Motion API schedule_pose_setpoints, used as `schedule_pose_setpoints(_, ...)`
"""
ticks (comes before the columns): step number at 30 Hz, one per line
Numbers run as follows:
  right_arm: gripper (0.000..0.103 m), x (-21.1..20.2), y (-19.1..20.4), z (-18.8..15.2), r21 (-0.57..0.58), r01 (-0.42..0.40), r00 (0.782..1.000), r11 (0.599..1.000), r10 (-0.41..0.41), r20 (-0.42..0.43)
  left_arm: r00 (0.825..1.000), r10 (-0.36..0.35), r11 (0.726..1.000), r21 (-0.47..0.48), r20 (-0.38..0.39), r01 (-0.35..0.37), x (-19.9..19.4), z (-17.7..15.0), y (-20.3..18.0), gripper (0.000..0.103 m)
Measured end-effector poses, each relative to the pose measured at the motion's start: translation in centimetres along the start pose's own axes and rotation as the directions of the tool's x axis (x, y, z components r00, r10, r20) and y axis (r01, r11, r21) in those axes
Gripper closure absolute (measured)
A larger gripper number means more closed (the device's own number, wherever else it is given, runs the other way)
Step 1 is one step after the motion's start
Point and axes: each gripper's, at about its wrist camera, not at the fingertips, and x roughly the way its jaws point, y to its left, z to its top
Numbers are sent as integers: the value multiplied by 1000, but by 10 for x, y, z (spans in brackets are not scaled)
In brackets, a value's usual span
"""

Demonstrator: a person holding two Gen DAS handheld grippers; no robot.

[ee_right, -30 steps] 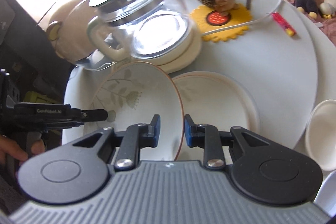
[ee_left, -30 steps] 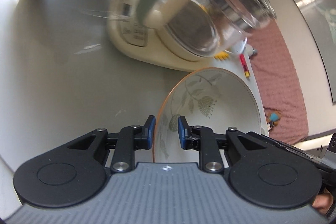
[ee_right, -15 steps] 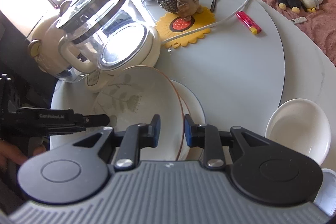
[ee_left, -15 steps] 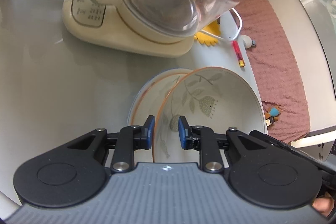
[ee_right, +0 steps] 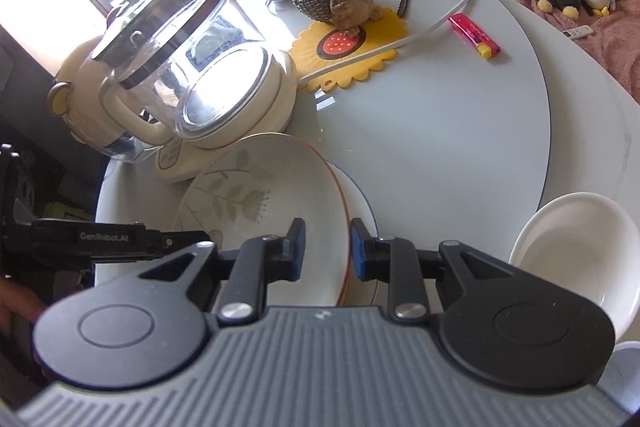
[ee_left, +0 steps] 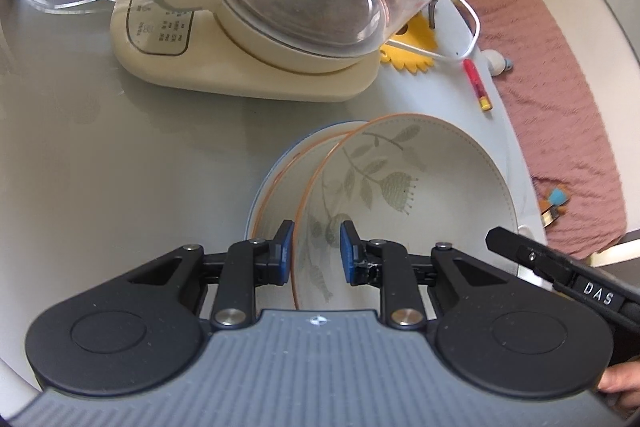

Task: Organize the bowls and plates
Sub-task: 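Lower the held leaf-pattern bowl onto the stacked white plates with both grippers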

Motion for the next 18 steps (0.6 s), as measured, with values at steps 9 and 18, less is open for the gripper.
schedule_pose_setpoints(9, 76, 3, -7, -2, -3, 8, 1000, 1000, -8, -14, 999, 43, 999, 31, -25, -42, 16, -7, -10, 77)
schedule_pose_setpoints(18, 76, 5, -2, 1, -24, 41, 998, 999, -42, -40, 993, 121, 984, 127, 12, -122, 24, -8, -29, 74)
